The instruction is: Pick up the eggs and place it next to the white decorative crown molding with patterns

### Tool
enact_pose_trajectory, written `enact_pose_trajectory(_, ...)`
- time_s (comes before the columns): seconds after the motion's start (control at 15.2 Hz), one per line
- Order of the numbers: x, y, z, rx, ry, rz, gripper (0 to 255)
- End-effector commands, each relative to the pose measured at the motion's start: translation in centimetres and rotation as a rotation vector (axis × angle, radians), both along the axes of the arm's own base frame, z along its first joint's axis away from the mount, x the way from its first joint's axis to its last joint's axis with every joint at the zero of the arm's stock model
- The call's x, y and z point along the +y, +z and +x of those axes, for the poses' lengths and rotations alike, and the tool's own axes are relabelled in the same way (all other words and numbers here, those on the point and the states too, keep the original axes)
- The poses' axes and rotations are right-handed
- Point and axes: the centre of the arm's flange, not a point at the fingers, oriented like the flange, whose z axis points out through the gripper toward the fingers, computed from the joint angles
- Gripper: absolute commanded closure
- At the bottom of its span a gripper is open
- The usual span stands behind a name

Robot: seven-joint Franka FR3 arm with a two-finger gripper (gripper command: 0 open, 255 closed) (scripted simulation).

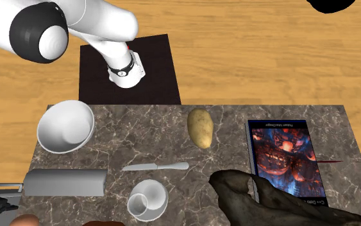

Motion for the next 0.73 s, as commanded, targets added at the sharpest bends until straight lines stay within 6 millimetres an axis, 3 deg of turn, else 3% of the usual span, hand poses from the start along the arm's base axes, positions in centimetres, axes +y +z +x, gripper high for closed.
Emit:
enact_pose_trajectory(0.0,-0.3,2.0,0.1,0.0,0.0,0.0,0)
enact_pose_trajectory(0.13,-0.7,4.3,0.0,0.0,0.0,0.0,0)
enact_pose_trajectory(0.66,-0.7,4.3,0.0,0.0,0.0,0.0,0)
